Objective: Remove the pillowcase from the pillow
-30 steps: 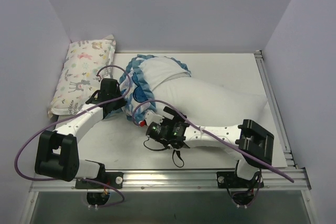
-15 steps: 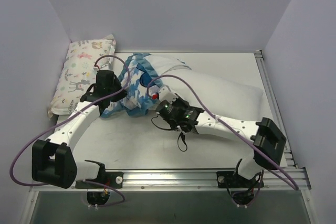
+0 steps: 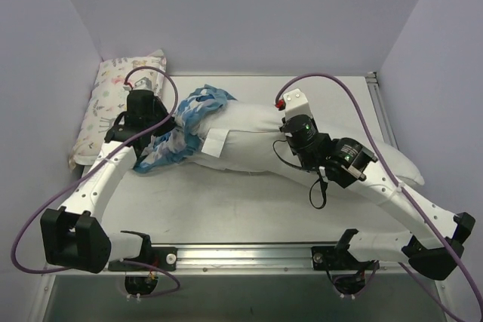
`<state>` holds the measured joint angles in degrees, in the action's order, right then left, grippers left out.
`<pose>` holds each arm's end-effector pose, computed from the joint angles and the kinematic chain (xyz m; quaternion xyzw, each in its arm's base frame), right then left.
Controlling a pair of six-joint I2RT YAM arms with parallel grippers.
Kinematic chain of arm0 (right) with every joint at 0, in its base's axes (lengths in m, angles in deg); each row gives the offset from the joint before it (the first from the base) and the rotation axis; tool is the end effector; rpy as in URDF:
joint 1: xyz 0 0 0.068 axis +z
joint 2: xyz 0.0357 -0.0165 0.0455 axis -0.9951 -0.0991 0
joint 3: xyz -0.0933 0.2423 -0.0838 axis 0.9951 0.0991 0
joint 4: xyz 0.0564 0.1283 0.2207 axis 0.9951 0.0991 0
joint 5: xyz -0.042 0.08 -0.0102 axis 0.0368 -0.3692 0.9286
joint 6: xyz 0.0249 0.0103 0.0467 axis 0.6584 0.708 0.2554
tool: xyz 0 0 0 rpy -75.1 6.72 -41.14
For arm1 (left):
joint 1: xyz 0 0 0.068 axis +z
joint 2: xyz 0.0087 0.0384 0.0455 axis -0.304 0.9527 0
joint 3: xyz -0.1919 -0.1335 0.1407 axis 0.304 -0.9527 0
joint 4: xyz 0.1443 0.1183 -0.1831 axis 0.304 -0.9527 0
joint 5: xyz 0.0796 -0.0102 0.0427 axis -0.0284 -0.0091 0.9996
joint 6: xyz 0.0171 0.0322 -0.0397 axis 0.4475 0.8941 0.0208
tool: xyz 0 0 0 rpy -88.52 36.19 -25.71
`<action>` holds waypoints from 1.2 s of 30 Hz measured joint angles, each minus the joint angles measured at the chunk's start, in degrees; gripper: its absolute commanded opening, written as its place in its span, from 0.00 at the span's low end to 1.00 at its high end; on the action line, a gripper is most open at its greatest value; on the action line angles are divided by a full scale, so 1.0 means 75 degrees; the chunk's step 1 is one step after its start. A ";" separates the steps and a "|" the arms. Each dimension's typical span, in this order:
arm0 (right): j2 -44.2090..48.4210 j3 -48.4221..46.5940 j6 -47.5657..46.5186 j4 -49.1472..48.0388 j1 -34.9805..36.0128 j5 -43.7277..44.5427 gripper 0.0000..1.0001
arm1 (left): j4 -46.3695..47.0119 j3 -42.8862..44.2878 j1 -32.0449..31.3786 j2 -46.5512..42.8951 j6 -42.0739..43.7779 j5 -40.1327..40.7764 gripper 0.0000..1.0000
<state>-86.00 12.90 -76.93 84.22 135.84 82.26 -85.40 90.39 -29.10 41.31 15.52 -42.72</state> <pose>0.1713 0.1821 0.4006 -0.1730 0.8006 0.0088 0.5736 0.2819 -0.0550 0.3156 -0.2083 0.8604 -0.1696 0.4331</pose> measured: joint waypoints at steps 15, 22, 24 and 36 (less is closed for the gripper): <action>0.0568 -0.0941 0.0507 0.1125 -0.0664 -0.1545 0.00 | 0.0067 0.0020 0.0017 0.0903 -0.0041 -0.0093 0.00; 0.1247 -0.1594 0.0513 0.1521 -0.0819 -0.1451 0.00 | 0.0204 -0.0367 0.0364 0.1416 -0.0041 0.0399 0.00; 0.1387 -0.1705 0.0516 0.1571 -0.0825 -0.1387 0.00 | 0.0219 -0.0466 0.0385 0.1521 -0.0041 0.0458 0.00; 0.0259 -0.2273 0.0463 0.1107 -0.2238 -0.0924 0.00 | 0.0644 -0.1547 -0.0504 0.0749 -0.0230 0.0699 0.00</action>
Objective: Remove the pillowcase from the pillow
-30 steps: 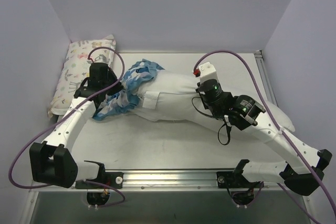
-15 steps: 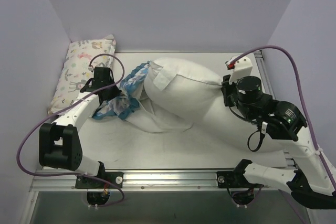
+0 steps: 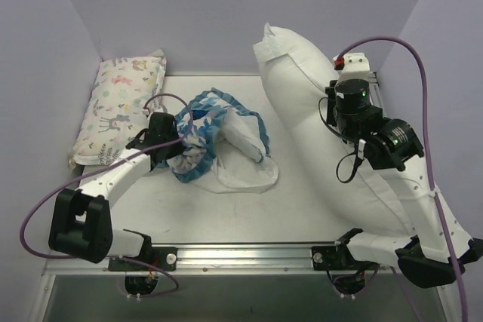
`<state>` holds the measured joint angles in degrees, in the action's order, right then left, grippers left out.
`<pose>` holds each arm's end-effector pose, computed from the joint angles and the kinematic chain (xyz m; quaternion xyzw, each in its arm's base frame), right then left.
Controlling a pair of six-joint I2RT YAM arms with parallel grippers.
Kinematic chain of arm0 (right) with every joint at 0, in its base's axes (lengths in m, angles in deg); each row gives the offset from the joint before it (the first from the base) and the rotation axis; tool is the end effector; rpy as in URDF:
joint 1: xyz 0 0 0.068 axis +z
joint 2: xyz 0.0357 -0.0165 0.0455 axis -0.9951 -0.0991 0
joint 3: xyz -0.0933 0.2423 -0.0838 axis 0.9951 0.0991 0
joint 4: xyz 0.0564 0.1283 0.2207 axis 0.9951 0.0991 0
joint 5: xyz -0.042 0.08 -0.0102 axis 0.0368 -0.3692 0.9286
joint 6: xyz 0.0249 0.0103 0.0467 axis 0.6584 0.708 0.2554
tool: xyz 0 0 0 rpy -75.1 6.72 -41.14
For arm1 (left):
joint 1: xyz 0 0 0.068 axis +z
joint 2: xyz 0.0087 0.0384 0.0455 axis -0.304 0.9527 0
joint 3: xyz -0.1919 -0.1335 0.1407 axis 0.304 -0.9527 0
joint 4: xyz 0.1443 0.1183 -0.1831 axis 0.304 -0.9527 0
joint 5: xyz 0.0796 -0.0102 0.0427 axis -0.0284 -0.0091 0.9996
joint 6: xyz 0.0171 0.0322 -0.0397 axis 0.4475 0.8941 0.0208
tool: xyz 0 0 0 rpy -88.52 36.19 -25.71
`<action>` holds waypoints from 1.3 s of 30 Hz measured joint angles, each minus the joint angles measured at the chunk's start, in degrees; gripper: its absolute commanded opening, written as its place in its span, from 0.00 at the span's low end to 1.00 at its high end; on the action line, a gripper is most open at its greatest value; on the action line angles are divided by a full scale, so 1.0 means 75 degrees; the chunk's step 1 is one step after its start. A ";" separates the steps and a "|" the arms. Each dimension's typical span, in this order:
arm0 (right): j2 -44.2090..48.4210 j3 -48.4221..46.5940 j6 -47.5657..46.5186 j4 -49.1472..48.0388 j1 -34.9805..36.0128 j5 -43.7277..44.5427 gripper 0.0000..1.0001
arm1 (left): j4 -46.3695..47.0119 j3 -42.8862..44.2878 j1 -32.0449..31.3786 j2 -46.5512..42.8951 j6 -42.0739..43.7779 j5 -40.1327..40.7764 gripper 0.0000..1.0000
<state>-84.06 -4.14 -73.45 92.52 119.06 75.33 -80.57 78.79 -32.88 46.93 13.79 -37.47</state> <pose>0.1812 0.1048 0.4869 -0.0325 0.7788 0.0302 0.6257 0.2799 -0.0707 0.2290 -0.2156 0.9030 -0.1063 0.3561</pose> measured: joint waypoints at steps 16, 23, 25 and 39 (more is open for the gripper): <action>-0.1373 0.4060 0.1110 -0.4060 -0.0527 -0.0959 0.00 | 0.0673 -0.2057 -0.1445 -0.1886 -0.0283 -0.0277 0.28; -0.2139 0.4045 0.1411 -0.4744 -0.0405 -0.1626 0.11 | 0.0603 -0.2259 -0.1617 -0.3008 -0.0274 -0.0487 0.64; -0.2171 0.3847 0.1451 -0.4549 -0.0446 -0.1842 0.49 | 0.0542 -0.2250 -0.1617 -0.3375 -0.0213 -0.0554 0.70; -0.0446 0.2745 0.1900 -0.3223 -0.0475 -0.3483 1.00 | -0.0201 -0.0522 -0.1620 -0.4491 0.0434 -0.1116 0.77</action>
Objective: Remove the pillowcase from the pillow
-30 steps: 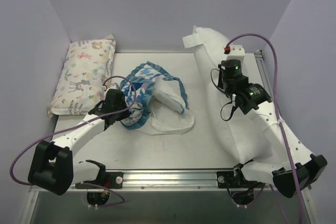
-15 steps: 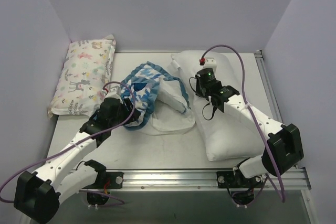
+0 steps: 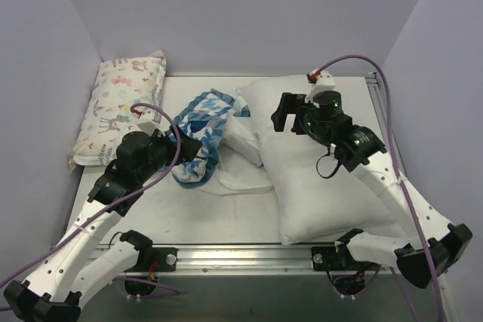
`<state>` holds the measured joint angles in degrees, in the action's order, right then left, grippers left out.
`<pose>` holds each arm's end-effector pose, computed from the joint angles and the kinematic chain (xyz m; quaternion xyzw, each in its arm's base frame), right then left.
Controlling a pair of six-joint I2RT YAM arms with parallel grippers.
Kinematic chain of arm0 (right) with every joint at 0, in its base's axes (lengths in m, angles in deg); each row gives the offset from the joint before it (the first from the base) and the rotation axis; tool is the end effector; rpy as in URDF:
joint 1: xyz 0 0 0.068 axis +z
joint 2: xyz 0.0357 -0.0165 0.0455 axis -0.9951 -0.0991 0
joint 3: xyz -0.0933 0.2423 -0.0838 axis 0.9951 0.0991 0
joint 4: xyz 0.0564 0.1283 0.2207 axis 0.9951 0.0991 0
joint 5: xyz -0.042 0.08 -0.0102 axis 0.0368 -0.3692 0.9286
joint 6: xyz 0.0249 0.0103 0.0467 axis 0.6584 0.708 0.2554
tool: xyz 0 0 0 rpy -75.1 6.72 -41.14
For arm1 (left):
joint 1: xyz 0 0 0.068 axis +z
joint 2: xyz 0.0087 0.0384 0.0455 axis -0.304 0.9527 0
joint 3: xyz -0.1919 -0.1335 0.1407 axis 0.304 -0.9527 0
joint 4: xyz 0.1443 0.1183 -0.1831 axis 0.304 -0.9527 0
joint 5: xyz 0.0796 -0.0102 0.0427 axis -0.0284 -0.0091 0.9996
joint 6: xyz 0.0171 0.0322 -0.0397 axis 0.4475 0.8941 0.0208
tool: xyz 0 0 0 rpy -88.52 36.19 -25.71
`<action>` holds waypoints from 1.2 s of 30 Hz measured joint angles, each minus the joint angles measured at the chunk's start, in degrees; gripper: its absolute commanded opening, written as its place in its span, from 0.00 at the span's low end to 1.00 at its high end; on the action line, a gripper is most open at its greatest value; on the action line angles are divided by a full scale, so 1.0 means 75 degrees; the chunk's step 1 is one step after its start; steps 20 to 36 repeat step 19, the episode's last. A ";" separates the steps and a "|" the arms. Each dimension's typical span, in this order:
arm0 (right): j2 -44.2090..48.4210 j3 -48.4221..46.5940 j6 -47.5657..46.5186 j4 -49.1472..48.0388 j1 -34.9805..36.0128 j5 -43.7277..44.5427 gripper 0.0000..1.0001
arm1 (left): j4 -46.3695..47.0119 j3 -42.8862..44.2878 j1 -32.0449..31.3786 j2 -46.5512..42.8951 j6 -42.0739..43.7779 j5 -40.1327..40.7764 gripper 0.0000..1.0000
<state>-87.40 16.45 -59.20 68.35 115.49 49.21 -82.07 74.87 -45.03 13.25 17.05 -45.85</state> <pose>0.2359 0.1408 0.3991 -0.0513 0.7862 0.2569 0.5598 0.1617 -0.0837 0.3321 -0.0573 0.8108 -0.3046 0.4965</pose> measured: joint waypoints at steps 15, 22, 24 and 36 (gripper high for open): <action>0.3410 0.2189 0.0300 0.1116 -0.0003 0.0271 1.00 | -0.0449 0.0023 0.0000 -0.0851 0.0224 -0.0230 0.77; 0.3497 0.2279 0.0300 0.1253 -0.0003 0.0277 1.00 | -0.0455 -0.0012 0.0000 -0.0935 0.0219 -0.0230 0.77; 0.3497 0.2279 0.0300 0.1253 -0.0003 0.0277 1.00 | -0.0455 -0.0012 0.0000 -0.0935 0.0219 -0.0230 0.77; 0.3497 0.2279 0.0300 0.1253 -0.0003 0.0277 1.00 | -0.0455 -0.0012 0.0000 -0.0935 0.0219 -0.0230 0.77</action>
